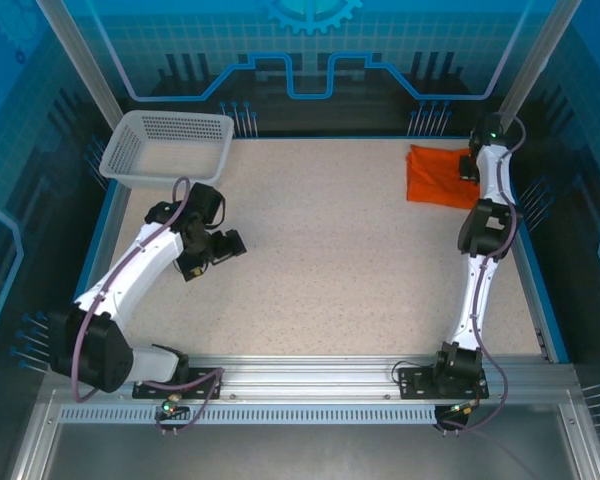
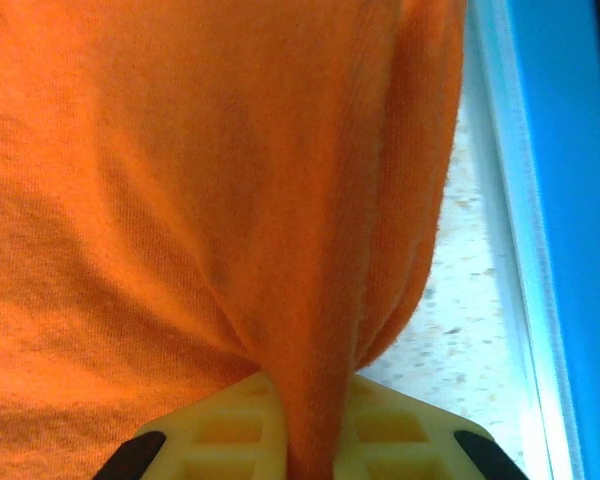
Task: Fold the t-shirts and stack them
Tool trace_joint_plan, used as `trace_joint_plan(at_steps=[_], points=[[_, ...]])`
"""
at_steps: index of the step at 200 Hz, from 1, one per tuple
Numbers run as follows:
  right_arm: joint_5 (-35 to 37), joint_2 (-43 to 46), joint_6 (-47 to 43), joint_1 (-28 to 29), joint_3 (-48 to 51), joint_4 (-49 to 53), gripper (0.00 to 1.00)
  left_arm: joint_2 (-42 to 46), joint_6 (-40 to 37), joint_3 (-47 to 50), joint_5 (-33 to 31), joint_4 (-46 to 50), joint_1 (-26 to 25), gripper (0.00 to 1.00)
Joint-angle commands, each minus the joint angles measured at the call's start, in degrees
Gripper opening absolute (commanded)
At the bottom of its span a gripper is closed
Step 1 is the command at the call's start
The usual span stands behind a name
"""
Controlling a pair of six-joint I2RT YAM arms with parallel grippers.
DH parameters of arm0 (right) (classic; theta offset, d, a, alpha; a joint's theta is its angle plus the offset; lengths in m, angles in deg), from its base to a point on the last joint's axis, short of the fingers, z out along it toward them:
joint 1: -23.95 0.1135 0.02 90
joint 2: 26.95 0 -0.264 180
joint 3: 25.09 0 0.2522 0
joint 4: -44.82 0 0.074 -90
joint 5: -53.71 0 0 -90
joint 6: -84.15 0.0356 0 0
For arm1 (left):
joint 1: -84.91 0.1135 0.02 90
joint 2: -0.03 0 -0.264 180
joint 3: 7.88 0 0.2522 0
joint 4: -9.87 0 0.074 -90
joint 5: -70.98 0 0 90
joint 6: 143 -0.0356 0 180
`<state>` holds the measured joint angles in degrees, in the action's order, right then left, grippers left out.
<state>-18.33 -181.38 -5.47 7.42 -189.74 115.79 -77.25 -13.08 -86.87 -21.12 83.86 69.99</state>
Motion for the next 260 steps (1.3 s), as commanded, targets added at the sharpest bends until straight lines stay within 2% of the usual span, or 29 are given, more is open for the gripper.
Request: trace_joint_plan(at_steps=[1, 70, 80, 101, 115, 118, 121, 130, 147, 155, 169, 196, 210, 231, 246, 260], points=[[-1.26, -1.91, 1.24, -0.61, -2.17, -1.88, 0.18, -1.06, -1.68, -2.33, 0.79, 2.67, -0.29, 0.99], [-1.63, -1.66, -5.07, 0.82, -2.73, -6.39, 0.38, -1.78, -0.51, -2.53, 1.68, 1.37, -0.29, 0.99], [-1.11, -1.68, -4.91, 0.73, -3.0, -6.47, 0.45, -1.91, -0.23, -2.75, 1.94, 1.08, -0.29, 0.99], [2.78, -0.87, -2.09, 0.55, -3.5, -5.07, 0.69, -2.44, -0.11, -4.01, 2.11, 0.54, -0.29, 0.99], [4.44, 1.19, -0.17, 0.54, -3.11, -3.85, 0.81, -2.99, 0.23, -5.9, 2.23, 0.31, -0.2, 0.99], [4.69, 1.81, 0.26, 0.59, -2.94, -3.61, 0.89, -3.09, 0.39, -6.31, 2.38, 0.18, -0.16, 0.99], [4.91, 2.44, 0.72, 0.61, -2.63, -3.53, 0.93, -3.18, 0.53, -6.78, 2.45, 0.06, -0.12, 0.99], [5.96, 4.48, 2.23, 0.63, -1.68, -2.86, 0.99, -3.4, 0.94, -8.12, 2.72, -0.36, -0.11, 0.99], [6.79, 9.7, 7.0, 0.67, 2.68, -1.33, 1.0, -3.37, 2.51, -10.34, 2.77, -1.14, -0.02, 0.99], [6.23, 13.16, 9.28, 0.99, 7.03, -1.78, 1.0, -2.97, 3.11, -11.2, 2.45, -1.7, 0.05, 0.99], [4.51, 22.67, 12.52, 1.82, 22.18, -7.1, 1.0, -1.59, 3.99, -12.08, -0.12, -2.3, 0.15, 0.99], [-1.68, 45.3, 15.15, 5.92, 54.25, -28.22, 1.0, 6.24, 3.43, -8.59, -10.9, -7.18, 0.97, 0.99], [-4.12, 56.33, 15.03, 9.04, 68.46, -38.26, 1.0, 13.36, 0.85, -1.84, -16.84, -13.92, 2.04, 0.99], [-4.51, 69.72, 16.8, 13.46, 84.23, -48.78, 1.0, 24.25, -3.74, 10.19, -25.91, -23.31, 4.89, 0.99], [-3.89, 76.25, 18.45, 15.51, 92.77, -52.36, 1.0, 30.76, -8.99, 18.15, -28.56, -29.8, 7.97, 0.99], [-1.03, 80.11, 19.55, 16.46, 97.84, -50.86, 1.0, 36.51, -17.01, 25.77, -29.22, -37.38, 11.09, 0.99]])
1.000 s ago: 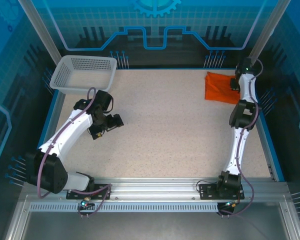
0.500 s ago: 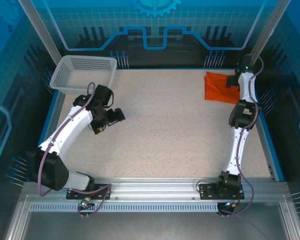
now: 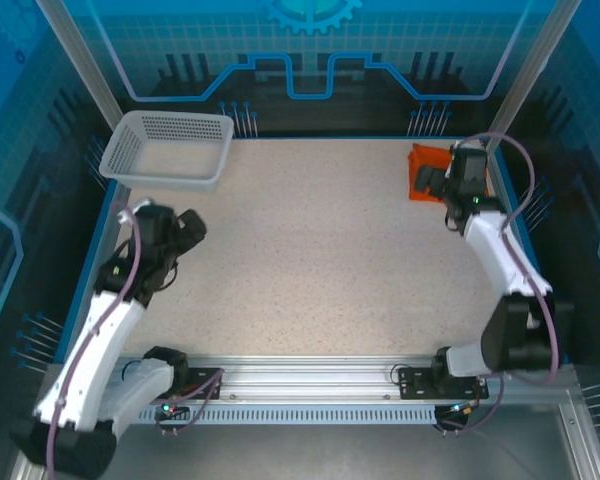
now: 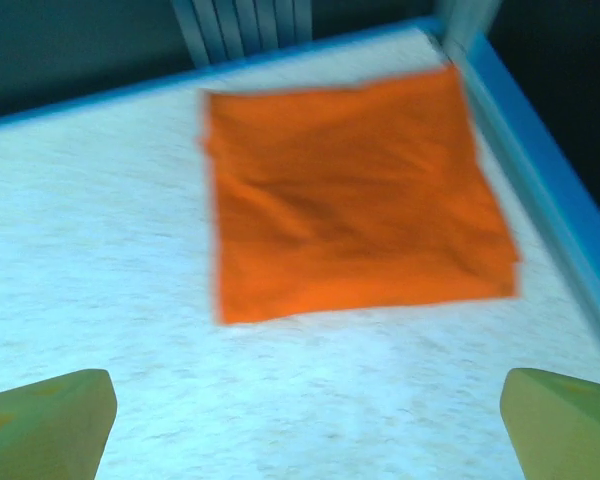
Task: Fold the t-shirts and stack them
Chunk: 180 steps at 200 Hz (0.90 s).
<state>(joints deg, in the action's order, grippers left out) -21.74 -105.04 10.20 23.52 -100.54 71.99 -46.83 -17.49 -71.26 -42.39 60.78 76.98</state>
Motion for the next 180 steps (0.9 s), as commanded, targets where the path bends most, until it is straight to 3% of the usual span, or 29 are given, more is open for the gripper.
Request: trace_joint_plan(at_steps=[1, 14, 28, 44, 63, 83, 108, 163, 180], points=[[2.27, 3.92, 3.89, 0.35, 8.89, -6.94, 1.0, 6.38, -12.97, 10.6, -8.07, -14.73, 4.34, 0.99], [3.68, 7.38, 3.08, 0.46, 15.09, -7.41, 1.0, 8.94, -15.03, 15.42, -8.43, -16.52, 8.15, 0.99], [6.64, 12.92, -2.01, 2.18, 25.38, -15.88, 1.0, 8.24, -13.86, 18.89, -4.98, -15.81, 12.63, 0.99], [7.98, 18.57, -4.91, 2.71, 34.17, -22.16, 1.0, 7.39, -14.67, 23.72, -4.7, -20.2, 14.01, 0.99], [8.05, 20.62, -5.93, 1.92, 38.17, -21.55, 1.0, 3.54, -16.15, 27.39, -3.5, -26.97, 15.63, 0.99], [4.97, 17.37, -6.97, 1.63, 38.52, -22.06, 1.0, -2.68, -19.43, 29.01, -2.06, -35.04, 15.94, 0.99], [-1.97, 13.42, -9.7, 1.68, 39.93, -31.85, 1.0, -12.85, -22.05, 29.04, -0.16, -45.7, 16.01, 0.99], [-0.84, -2.36, -10.51, 3.16, 31.84, -41.71, 1.0, -27.65, -21.88, 24.76, 3.79, -62.81, 15.88, 0.99], [1.01, -5.8, -12.03, 4.43, 29.95, -42.8, 1.0, -30.85, -23.89, 23.3, 8.65, -67.39, 15.83, 0.99]])
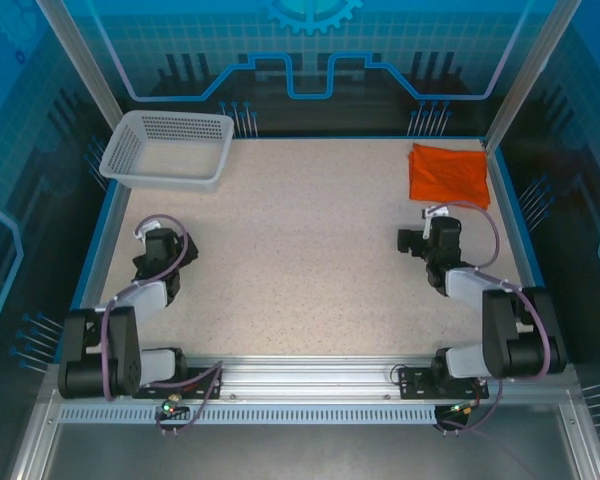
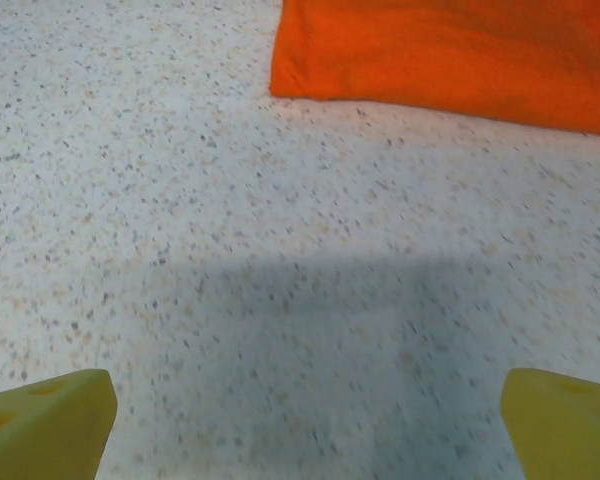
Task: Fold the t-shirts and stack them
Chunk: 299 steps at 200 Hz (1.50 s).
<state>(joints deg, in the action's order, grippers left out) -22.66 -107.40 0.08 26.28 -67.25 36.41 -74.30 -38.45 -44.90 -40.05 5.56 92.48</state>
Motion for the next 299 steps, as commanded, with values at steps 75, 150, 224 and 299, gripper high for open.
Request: trace_joint_plan(at_steps=[75, 150, 224, 299], points=[[-0.38, -1.84, -3.74, 2.43, 6.41, -22.38, 1.0, -9.35, -9.94, -1.23, 7.58, -24.82, -6.85, 0.99], [-0.87, -5.44, -3.26, 1.91, 5.31, -23.79, 1.0, -14.98, -13.4, 2.03, 5.43, -36.75, -9.76, 0.99], [0.03, -5.47, -3.58, 2.41, 5.29, -23.88, 1.0, -14.54, -12.71, 2.61, 6.59, -37.08, -9.16, 0.99], [0.62, -5.6, -4.14, 3.07, 5.05, -23.53, 1.0, -14.69, -12.71, 2.66, 6.67, -37.31, -9.11, 0.99]])
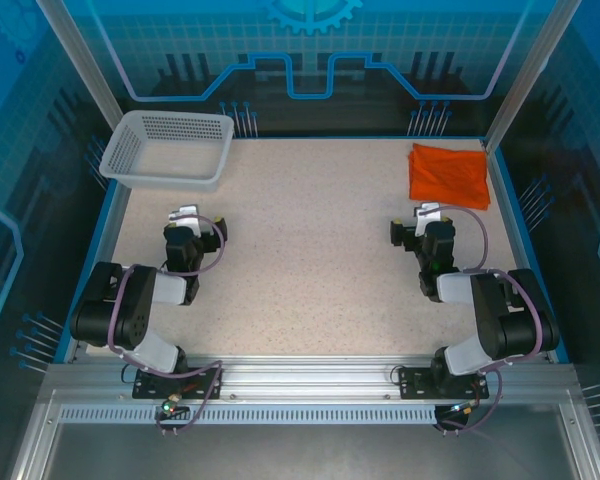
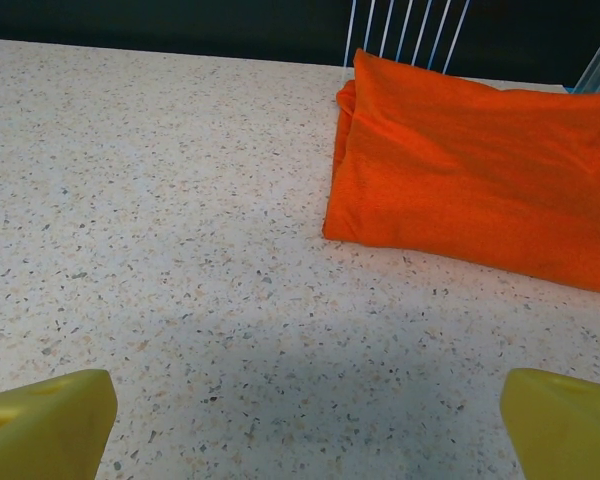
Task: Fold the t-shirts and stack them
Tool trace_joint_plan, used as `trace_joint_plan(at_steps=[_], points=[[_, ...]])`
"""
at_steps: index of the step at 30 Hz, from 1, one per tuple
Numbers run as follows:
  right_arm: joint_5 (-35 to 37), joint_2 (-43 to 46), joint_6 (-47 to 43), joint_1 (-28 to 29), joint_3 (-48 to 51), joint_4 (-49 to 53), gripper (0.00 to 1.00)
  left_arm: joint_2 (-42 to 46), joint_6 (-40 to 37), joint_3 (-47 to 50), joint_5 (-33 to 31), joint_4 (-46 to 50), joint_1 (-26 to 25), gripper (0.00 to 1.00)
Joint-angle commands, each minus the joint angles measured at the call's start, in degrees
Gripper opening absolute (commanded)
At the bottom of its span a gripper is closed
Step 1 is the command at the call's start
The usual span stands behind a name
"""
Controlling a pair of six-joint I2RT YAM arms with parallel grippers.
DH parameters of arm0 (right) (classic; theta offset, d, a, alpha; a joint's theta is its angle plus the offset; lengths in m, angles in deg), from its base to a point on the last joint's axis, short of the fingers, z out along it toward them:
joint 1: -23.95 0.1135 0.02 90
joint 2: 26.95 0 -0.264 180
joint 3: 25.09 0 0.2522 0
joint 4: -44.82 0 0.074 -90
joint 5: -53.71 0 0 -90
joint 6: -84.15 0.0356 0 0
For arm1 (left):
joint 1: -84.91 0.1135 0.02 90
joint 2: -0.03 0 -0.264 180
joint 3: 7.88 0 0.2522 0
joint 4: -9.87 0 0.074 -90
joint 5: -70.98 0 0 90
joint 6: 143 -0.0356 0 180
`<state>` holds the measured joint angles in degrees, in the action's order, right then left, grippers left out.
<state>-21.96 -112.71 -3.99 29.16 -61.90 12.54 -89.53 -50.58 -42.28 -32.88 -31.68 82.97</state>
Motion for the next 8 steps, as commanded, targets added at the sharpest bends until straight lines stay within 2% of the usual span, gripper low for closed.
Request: trace_joint_plan(at_steps=[1, 8], points=[[-0.08, -0.29, -0.05, 0.17, -0.32, 0.34, 1.0, 0.58, -0.57, 0.03, -0.53, -0.07, 0.37, 0.99], [-2.64, -0.12, 0.23, -0.92, -0.33, 0.51, 1.0, 0.58, -0.57, 0.08, -0.54, -0.07, 0.35, 0.99]])
